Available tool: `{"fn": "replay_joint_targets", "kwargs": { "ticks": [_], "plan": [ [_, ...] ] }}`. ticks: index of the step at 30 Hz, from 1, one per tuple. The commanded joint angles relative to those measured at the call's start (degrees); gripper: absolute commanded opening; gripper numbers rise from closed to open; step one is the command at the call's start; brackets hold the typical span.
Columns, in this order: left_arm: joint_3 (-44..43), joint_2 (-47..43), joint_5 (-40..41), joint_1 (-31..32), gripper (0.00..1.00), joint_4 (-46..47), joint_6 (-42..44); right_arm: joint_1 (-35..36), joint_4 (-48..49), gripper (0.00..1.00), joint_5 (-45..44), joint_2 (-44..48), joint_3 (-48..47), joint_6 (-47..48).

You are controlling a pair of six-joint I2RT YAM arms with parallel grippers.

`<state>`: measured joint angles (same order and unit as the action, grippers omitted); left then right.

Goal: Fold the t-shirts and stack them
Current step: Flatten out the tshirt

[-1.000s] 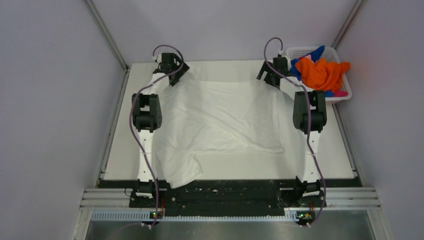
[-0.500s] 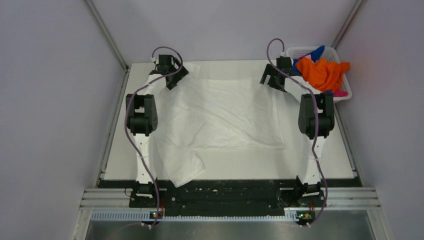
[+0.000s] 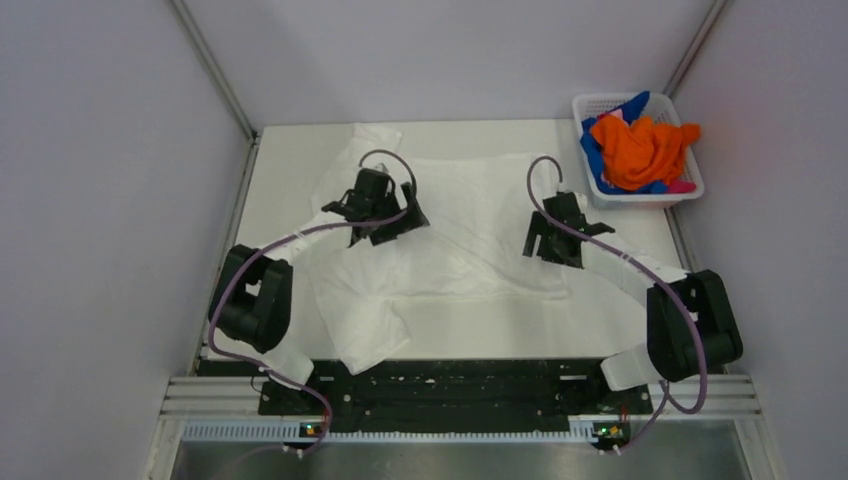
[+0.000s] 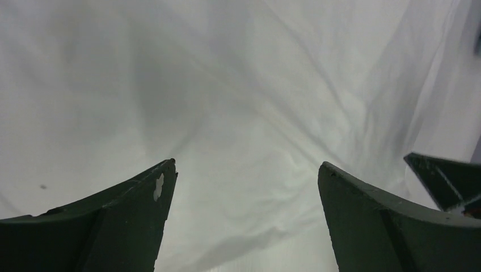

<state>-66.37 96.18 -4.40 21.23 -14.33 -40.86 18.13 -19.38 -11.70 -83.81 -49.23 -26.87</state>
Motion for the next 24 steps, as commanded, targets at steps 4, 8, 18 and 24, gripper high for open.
{"fn": "replay_joint_targets", "kwargs": {
  "ticks": [4, 8, 18, 24],
  "plan": [
    [12.94, -5.38, -9.1, 9.08, 0.99, 6.17, -4.79, -0.73, -8.48, 0.67, -1.24, 8.32, 8.73, -8.32],
    [17.0, -4.68, -7.94, 10.74, 0.99, 8.27, -5.75, -0.78, -11.27, 0.64, -4.58, 10.97, 11.72, -9.75],
    [20.46, -5.79, -3.5, 10.72, 0.99, 3.15, -3.17, -0.83, -15.34, 0.52, -7.21, 15.27, 14.38, -14.68],
    [21.03, -6.04, -3.64, 10.73, 0.99, 2.26, -1.94, -0.87, -9.87, 0.35, -4.99, 16.24, 17.6, -16.61]
  ]
}}
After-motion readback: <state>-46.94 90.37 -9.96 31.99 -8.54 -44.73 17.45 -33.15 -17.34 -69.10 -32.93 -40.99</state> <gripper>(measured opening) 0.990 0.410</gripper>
